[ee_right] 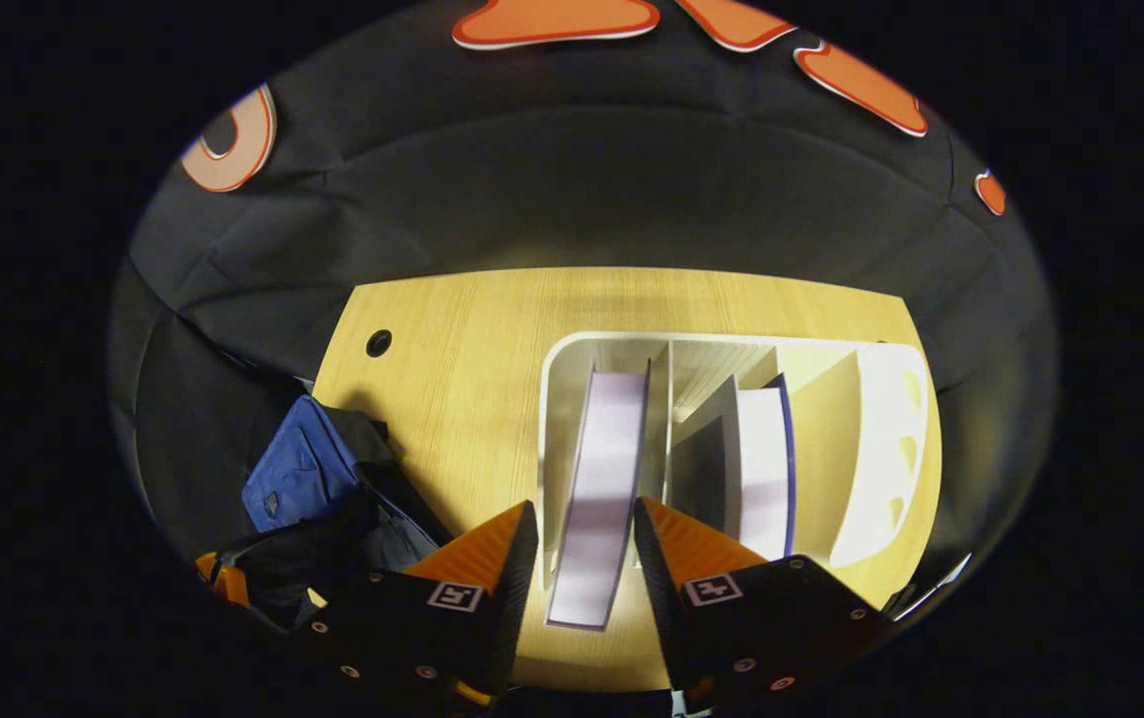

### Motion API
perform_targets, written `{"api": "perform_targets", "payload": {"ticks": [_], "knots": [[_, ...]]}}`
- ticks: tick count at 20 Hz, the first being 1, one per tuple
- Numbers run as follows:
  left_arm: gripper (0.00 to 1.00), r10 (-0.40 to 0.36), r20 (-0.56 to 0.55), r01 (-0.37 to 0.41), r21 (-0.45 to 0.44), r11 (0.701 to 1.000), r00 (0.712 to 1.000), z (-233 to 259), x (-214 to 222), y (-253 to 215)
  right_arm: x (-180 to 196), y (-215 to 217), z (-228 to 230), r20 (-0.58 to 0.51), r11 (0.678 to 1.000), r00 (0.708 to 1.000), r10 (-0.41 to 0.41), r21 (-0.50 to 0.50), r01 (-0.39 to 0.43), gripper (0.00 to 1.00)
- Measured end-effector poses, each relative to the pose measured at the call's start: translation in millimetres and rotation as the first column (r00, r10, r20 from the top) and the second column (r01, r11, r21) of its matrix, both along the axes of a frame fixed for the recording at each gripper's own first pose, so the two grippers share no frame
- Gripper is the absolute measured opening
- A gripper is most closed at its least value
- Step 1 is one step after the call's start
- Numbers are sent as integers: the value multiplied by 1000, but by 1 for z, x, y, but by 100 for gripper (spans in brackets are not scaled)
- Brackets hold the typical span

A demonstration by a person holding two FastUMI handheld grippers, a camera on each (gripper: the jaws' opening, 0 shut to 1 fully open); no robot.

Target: Open the schoolbag, grab two books from the bookshelf and put them into the schoolbag.

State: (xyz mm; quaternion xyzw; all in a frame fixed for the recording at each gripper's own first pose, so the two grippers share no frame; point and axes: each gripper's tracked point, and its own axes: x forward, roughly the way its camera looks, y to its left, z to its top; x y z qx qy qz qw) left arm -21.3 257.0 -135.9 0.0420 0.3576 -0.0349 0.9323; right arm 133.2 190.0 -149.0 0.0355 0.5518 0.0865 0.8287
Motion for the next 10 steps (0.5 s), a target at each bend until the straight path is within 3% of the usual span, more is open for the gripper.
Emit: {"api": "perform_targets", "payload": {"ticks": [2,3,4,5,6,9,10], "knots": [[0,-2,3,2,-4,1000,1000,1,0,-2,4,-2,-9,-37,1000,999,-20,-17,19,46],[0,-3,6,3,-6,1000,1000,1,0,-2,8,-4,-12,-45,999,999,-26,-33,24,45],[0,0,5,0,-9,1000,1000,0,-1,0,9,-9,-15,-50,998,998,-34,-60,31,51],[1,2,1,-2,-13,1000,1000,-1,-3,0,10,-13,-19,-61,996,997,-38,-80,33,41],[0,5,1,-5,-19,1000,1000,-2,-3,0,9,-14,-22,-73,996,996,-44,-87,38,38],[0,5,-5,-5,-29,1000,1000,-5,-2,-1,12,-14,-23,-96,997,995,-36,-77,29,36],[0,6,-7,-7,-32,999,1000,-6,-2,-1,12,-14,-23,-100,997,994,-30,-75,23,27]]}}
